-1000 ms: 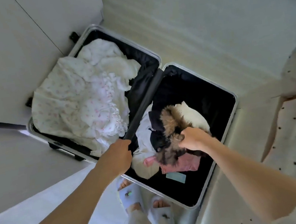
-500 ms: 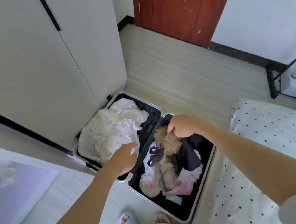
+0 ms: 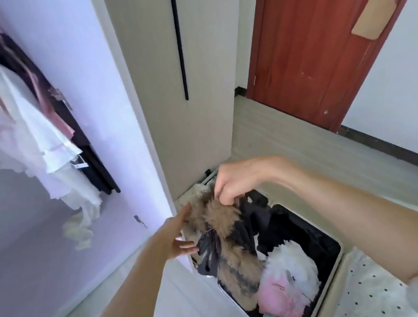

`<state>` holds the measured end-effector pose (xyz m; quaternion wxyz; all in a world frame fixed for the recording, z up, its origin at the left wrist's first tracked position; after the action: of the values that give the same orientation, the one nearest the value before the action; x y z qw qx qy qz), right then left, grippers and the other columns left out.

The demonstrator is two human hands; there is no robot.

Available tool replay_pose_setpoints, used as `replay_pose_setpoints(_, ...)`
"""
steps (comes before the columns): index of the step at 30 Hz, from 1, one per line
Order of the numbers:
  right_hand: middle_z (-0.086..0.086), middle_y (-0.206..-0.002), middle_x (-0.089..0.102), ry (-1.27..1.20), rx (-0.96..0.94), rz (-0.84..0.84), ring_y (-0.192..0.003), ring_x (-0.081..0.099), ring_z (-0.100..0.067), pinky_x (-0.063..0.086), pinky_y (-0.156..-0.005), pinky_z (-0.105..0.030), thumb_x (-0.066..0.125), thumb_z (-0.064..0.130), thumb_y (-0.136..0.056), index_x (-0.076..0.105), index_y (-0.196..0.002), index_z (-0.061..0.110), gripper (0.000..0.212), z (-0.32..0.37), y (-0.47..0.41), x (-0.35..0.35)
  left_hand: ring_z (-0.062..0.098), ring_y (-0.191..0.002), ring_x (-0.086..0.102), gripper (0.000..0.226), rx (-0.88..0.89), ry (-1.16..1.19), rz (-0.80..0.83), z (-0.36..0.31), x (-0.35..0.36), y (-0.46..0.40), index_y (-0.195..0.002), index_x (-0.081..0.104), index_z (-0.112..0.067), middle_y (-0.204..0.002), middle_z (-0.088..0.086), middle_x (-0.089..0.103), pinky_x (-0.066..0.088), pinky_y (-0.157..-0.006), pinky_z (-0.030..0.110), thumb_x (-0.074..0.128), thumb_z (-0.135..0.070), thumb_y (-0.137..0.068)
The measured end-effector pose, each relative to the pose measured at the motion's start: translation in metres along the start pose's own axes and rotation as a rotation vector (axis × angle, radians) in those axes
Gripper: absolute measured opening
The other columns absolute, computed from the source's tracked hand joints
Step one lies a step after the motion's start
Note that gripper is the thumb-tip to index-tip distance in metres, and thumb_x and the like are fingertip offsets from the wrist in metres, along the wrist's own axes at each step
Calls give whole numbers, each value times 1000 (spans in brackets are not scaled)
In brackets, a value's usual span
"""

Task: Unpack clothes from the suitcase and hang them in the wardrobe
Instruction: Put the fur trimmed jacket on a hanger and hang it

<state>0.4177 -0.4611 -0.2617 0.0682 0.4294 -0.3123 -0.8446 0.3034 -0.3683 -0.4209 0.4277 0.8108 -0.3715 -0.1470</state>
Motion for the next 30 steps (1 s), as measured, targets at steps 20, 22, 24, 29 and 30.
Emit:
replay_pose_setpoints(20,-4,-49,24,256,-453,-205,-47,23,-16,23,-51,-27,57,28,-90,29,-46,14,53,358,-85,43,18,-35,59,42,167,678,-236,57,-336,152,-68,56,-2,-48,12,62,46,-31,25,31,-8,-101)
replay_pose_setpoints(22,-9,-64,50,240,-442,-286,-60,46,-19,41,-63,-27,58,24,-90,57,-63,10,31,371,-109,41,19,-35,58,31,221,758,-369,56,-379,159,-74,53,-2,-47,11,61,48,-32,27,35,-8,-99)
replay_pose_setpoints(24,-9,-106,61,300,-348,-330,-96,59,-23,50,-85,-36,59,20,-89,57,-121,12,34,373,-134,40,20,-33,55,28,283,816,-426,48,-406,173,-73,51,-2,-45,11,57,49,-34,26,32,-1,-93)
replay_pose_setpoints(29,-6,-85,51,542,-97,-239,-66,47,-17,29,-45,-25,43,2,-89,3,-150,8,72,369,-207,50,29,-64,59,29,482,887,-415,10,-457,207,-81,59,-7,-77,13,61,51,-68,36,36,-1,-66)
replay_pose_setpoints(30,-7,-91,54,603,-63,-204,-69,47,-18,28,-46,-24,41,1,-89,17,-147,4,63,370,-224,50,29,-66,60,25,479,860,-426,2,-466,209,-79,62,-6,-76,12,63,50,-70,36,40,-3,-69)
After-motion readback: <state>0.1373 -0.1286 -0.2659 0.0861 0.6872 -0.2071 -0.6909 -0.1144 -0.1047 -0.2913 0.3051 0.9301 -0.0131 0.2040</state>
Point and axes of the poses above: each hand's wrist, its own y-axis away from the middle knuckle, its own x-axis out of the palm, z = x × y, the point moved 5 cm from there along -y, towards the middle knuckle
